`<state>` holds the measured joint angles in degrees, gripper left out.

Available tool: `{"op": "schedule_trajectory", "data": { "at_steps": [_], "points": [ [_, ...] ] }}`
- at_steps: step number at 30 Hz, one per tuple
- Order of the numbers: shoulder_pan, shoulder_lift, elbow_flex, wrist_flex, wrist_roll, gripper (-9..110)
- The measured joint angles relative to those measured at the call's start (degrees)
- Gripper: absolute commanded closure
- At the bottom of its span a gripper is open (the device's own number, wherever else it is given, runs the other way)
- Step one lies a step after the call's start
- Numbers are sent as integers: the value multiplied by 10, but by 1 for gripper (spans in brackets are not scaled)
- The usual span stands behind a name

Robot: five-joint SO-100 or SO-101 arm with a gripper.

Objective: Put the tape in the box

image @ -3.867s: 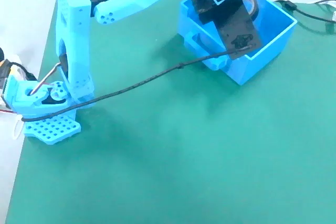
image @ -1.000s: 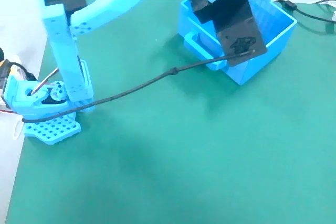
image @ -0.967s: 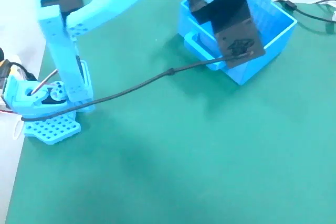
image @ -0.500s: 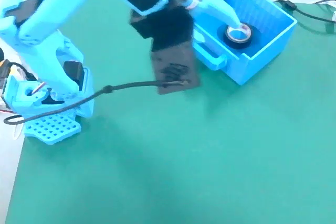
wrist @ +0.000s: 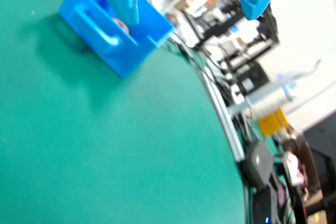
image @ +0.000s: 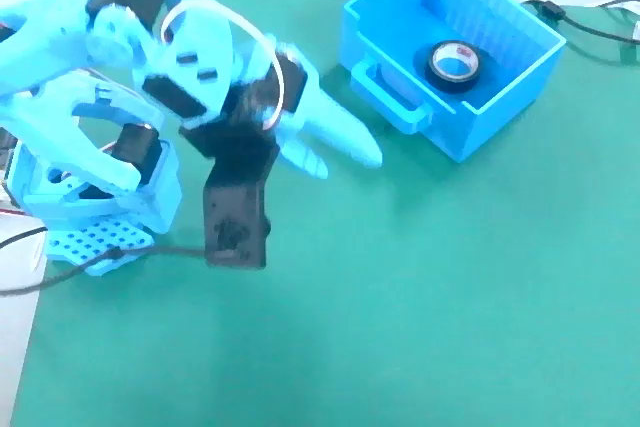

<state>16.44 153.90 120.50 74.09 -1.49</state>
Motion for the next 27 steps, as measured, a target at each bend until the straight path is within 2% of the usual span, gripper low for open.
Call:
{"op": "schedule_trajectory", "data": {
  "at_steps": [13,18,27],
  "points": [
    [18,177,265,-107,0,75],
    [23,296,371,-112,-1,75],
    [-2,348,453,-112,-1,78]
  ]
}}
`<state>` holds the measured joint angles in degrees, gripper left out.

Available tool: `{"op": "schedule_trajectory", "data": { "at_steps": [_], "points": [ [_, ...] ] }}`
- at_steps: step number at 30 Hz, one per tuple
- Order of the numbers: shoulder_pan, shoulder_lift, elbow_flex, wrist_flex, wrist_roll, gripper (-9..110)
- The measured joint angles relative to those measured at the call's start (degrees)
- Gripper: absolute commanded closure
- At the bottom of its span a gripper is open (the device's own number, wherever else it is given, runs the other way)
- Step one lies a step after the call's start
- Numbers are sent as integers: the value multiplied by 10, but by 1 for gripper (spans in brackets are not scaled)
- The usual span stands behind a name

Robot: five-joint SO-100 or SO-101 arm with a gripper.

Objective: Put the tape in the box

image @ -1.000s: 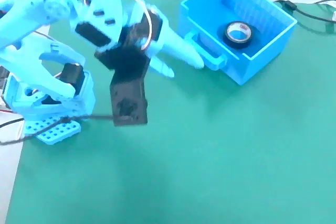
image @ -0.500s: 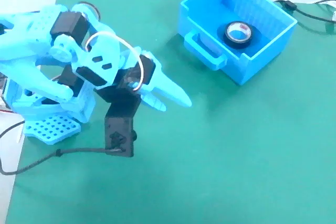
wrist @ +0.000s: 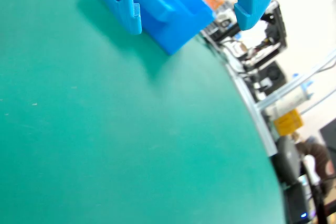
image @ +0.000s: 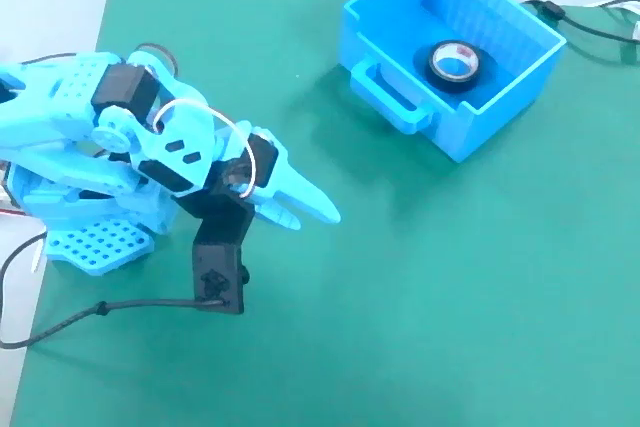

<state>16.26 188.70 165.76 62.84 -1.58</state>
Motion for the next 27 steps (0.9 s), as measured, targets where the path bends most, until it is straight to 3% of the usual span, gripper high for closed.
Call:
{"op": "schedule_trajectory", "data": {
  "at_steps": [6,10,27],
  "points": [
    [-3,7,25,-1,0,80],
    [1,8,36,-1,0,87],
    [14,8,76,-30,4,101]
  ]
}}
